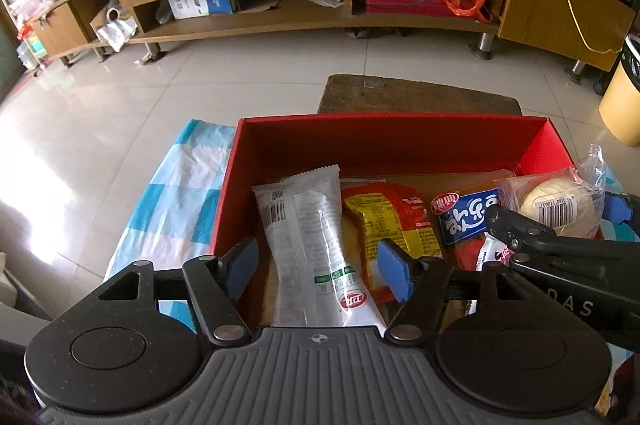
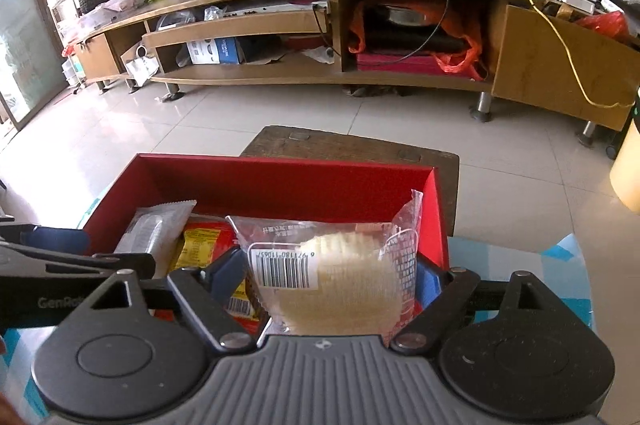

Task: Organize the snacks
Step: 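Lower both items into the red box and open both tools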

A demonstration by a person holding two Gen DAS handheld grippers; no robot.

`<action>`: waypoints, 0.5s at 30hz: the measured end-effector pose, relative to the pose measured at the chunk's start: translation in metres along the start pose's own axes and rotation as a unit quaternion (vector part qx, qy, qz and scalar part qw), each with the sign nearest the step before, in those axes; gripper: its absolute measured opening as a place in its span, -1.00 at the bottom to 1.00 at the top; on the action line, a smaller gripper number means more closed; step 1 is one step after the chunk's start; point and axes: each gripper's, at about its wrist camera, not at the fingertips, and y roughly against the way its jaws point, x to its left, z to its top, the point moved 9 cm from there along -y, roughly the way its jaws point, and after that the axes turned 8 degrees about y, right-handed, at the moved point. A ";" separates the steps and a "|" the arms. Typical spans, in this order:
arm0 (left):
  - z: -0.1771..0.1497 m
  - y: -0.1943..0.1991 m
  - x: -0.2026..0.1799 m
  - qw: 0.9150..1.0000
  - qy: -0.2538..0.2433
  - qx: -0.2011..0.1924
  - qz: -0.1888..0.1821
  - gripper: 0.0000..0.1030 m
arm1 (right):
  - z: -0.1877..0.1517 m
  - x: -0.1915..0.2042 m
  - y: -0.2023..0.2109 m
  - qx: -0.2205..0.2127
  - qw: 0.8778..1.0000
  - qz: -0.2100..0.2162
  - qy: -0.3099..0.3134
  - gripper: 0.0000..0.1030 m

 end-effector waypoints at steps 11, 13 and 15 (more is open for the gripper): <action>0.000 -0.001 0.003 1.000 0.006 0.004 -0.002 0.45 | -0.001 -0.002 -0.002 0.006 1.000 0.006 -0.004 0.64; 0.001 0.000 0.004 1.000 0.008 0.003 -0.003 0.49 | -0.001 -0.002 -0.002 0.006 1.000 0.009 -0.006 0.66; 0.002 0.002 0.005 1.000 0.010 0.000 -0.004 0.50 | 0.000 -0.003 -0.001 0.006 1.000 0.015 -0.010 0.67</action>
